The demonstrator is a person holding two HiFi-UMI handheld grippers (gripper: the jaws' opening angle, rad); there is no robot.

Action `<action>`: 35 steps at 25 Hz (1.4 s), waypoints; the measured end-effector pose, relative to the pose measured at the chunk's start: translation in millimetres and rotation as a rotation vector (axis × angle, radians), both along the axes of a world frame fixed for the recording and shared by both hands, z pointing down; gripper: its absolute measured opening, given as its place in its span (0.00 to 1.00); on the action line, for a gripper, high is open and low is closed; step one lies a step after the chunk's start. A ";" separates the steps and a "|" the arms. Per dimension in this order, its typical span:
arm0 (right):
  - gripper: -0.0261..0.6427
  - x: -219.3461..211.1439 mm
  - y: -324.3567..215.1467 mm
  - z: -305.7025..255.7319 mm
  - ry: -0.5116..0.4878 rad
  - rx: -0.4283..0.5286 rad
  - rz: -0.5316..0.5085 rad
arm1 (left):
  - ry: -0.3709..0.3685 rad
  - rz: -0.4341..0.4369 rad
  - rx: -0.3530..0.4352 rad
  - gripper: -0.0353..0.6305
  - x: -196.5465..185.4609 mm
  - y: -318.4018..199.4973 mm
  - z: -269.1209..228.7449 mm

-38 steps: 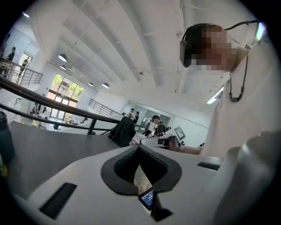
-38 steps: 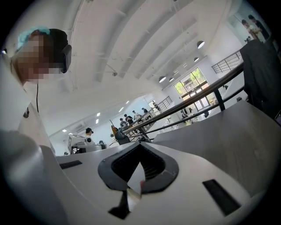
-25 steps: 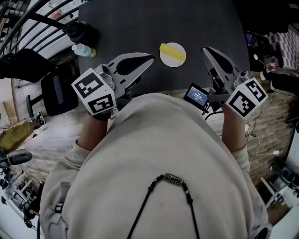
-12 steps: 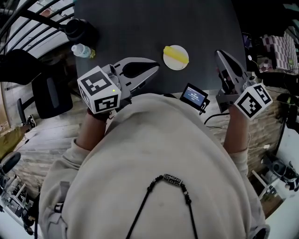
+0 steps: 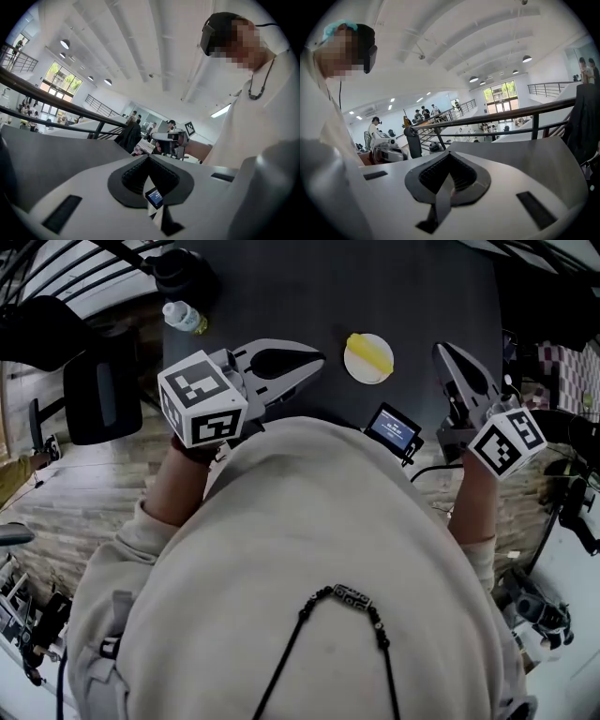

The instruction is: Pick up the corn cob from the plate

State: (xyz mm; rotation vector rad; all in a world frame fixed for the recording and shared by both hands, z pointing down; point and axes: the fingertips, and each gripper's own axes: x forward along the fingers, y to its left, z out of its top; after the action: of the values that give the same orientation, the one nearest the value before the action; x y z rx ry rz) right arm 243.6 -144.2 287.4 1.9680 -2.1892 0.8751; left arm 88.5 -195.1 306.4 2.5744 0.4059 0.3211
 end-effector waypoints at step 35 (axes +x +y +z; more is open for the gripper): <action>0.23 38.6 -23.9 277.9 0.031 -0.568 -0.270 | -0.157 -0.351 -0.042 0.05 -50.9 -22.6 21.1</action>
State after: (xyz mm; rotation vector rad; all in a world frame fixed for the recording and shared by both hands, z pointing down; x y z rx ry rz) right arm 282.2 -168.1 565.4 1.3779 -1.8475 1.2321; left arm 37.7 -217.6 327.5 2.4974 -0.0963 0.3776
